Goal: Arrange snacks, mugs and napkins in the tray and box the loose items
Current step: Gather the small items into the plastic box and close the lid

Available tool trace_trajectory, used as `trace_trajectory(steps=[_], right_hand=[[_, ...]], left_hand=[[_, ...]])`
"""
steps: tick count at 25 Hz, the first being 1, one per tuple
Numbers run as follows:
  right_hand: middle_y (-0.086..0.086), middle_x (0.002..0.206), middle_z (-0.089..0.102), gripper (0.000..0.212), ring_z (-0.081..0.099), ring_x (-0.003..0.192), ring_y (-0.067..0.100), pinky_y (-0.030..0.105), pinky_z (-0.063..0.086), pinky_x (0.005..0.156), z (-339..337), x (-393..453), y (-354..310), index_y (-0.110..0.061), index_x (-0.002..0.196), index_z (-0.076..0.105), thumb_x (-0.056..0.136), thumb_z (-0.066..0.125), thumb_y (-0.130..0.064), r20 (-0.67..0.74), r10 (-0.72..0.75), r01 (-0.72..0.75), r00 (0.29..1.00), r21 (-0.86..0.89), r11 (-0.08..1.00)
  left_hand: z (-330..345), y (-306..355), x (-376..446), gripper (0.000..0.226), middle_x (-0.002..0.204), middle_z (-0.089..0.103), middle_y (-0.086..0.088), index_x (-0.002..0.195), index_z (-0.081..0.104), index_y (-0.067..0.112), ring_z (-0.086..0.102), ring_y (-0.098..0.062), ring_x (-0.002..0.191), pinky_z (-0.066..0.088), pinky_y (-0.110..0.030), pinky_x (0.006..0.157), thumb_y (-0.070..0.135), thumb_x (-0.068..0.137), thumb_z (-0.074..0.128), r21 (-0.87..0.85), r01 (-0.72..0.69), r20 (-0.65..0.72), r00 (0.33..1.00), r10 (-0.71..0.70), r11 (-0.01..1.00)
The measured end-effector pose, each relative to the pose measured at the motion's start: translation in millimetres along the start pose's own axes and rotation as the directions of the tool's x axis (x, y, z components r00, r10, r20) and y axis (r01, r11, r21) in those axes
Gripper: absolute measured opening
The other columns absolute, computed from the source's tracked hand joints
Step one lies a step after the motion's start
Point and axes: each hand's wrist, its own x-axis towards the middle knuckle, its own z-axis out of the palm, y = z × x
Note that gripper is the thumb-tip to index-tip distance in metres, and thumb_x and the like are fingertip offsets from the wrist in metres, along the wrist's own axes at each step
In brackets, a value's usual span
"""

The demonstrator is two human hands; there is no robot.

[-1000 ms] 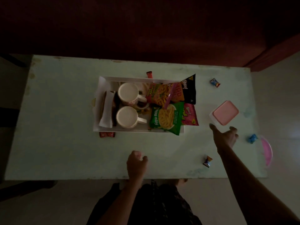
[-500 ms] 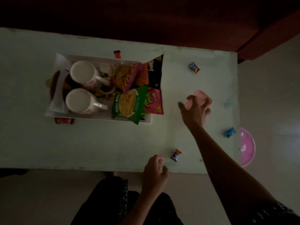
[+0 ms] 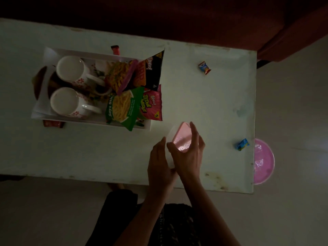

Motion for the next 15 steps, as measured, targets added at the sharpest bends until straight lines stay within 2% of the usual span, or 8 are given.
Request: trace_trajectory(steps=[3,6,8,10,12,15], right_hand=[[0.008,0.140,0.042,0.089,0.049,0.119,0.026,0.026,0.035,0.078,-1,-7,-2,-0.043,0.139,0.025,0.065,0.076,-0.041,0.013,0.020,-0.020,1.000,-0.036,0.999],[0.009,0.132,0.051,0.082,0.054,0.113,0.029,0.032,0.046,0.083,-9,-3,-2,-0.041,0.136,0.032,0.066,0.073,-0.041,0.059,0.031,-0.030,0.998,-0.016,0.999],[0.008,0.130,0.053,0.079,0.056,0.110,0.030,0.046,0.053,0.086,-14,2,-2,-0.044,0.133,0.034,0.064,0.072,-0.040,0.105,0.038,-0.041,0.994,0.027,0.999],[0.008,0.130,0.052,0.077,0.057,0.107,0.030,0.052,0.055,0.083,-19,10,0,-0.042,0.132,0.036,0.064,0.073,-0.038,0.072,0.039,-0.046,0.997,0.094,0.995],[0.010,0.131,0.050,0.076,0.058,0.106,0.032,0.050,0.055,0.084,-24,21,5,-0.035,0.132,0.038,0.065,0.073,-0.035,-0.030,0.040,-0.036,0.999,0.130,0.991],[0.011,0.131,0.047,0.070,0.052,0.114,0.032,0.036,0.045,0.090,-36,46,16,-0.030,0.131,0.043,0.067,0.074,-0.025,-0.175,-0.006,0.002,0.985,-0.024,1.000]], left_hand=[[1,-15,1,0.064,0.109,0.063,-0.015,0.117,0.055,0.000,0.063,-0.028,0.101,0.059,-0.041,0.080,0.018,0.061,0.081,0.042,-0.015,0.055,0.998,0.012,0.999],[-4,-23,4,0.074,0.108,0.063,-0.013,0.119,0.055,0.004,0.064,-0.026,0.097,0.054,-0.032,0.079,0.025,0.054,0.085,0.051,0.039,0.124,0.991,-0.045,0.998],[-6,-27,7,0.076,0.107,0.063,-0.012,0.119,0.056,0.005,0.064,-0.025,0.095,0.051,-0.027,0.078,0.030,0.052,0.084,0.024,0.049,0.089,0.995,-0.051,0.999],[-6,-29,10,0.078,0.106,0.063,-0.010,0.119,0.057,0.008,0.061,-0.022,0.096,0.049,-0.025,0.079,0.034,0.051,0.083,-0.014,0.066,0.056,0.996,-0.065,0.998],[-5,-30,12,0.082,0.109,0.062,-0.006,0.122,0.054,0.013,0.056,-0.021,0.101,0.051,-0.031,0.082,0.040,0.050,0.082,0.008,0.136,0.071,0.988,-0.137,0.991],[-3,-33,13,0.084,0.112,0.063,0.001,0.121,0.054,0.020,0.050,-0.018,0.100,0.052,-0.036,0.078,0.048,0.047,0.080,0.089,0.195,0.043,0.979,-0.199,0.977]])
